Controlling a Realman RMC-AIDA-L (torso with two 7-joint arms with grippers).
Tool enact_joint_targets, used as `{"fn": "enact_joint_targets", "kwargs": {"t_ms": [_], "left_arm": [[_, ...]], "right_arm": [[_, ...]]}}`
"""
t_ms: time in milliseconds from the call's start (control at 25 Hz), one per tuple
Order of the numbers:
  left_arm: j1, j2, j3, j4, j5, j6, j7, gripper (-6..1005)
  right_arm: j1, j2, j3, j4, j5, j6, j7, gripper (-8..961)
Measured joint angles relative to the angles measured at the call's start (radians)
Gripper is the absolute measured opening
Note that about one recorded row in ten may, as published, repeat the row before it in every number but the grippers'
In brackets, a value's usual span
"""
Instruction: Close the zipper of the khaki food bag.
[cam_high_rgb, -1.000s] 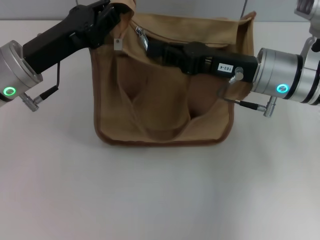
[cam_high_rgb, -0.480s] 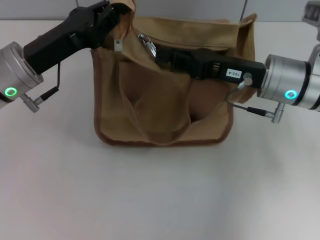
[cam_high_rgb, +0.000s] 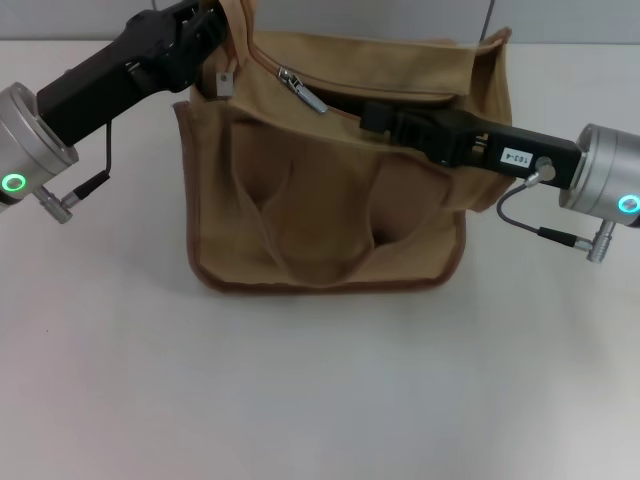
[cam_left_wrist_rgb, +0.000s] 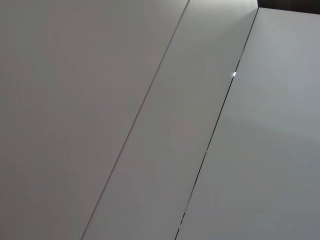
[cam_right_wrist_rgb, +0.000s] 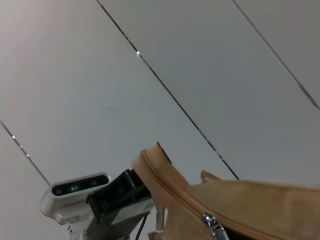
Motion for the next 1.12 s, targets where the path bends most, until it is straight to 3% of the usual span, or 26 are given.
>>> {"fn": "enact_joint_targets", "kwargs": {"t_ms": [320,840,1120], "left_arm": [[0.000,-0.001,0.007,0.000,-0.007,-0.005,0.000,25],[-0.004,-0.002,0.008,-0.002,-0.007,-0.008,0.000,26],[-0.005,-0.002,0.008,-0.002,-0.007,-0.009,0.000,26]], "right_arm": [[-0.001,0.005,0.011,-0.009,0.007,-0.075,-0.103,43],[0.045,0.008,0.001,0.030,0.026,-0.060,-0.198,114],[0.044,0.008,0.015,0.032,0.029,-0.021,-0.199,333]]}}
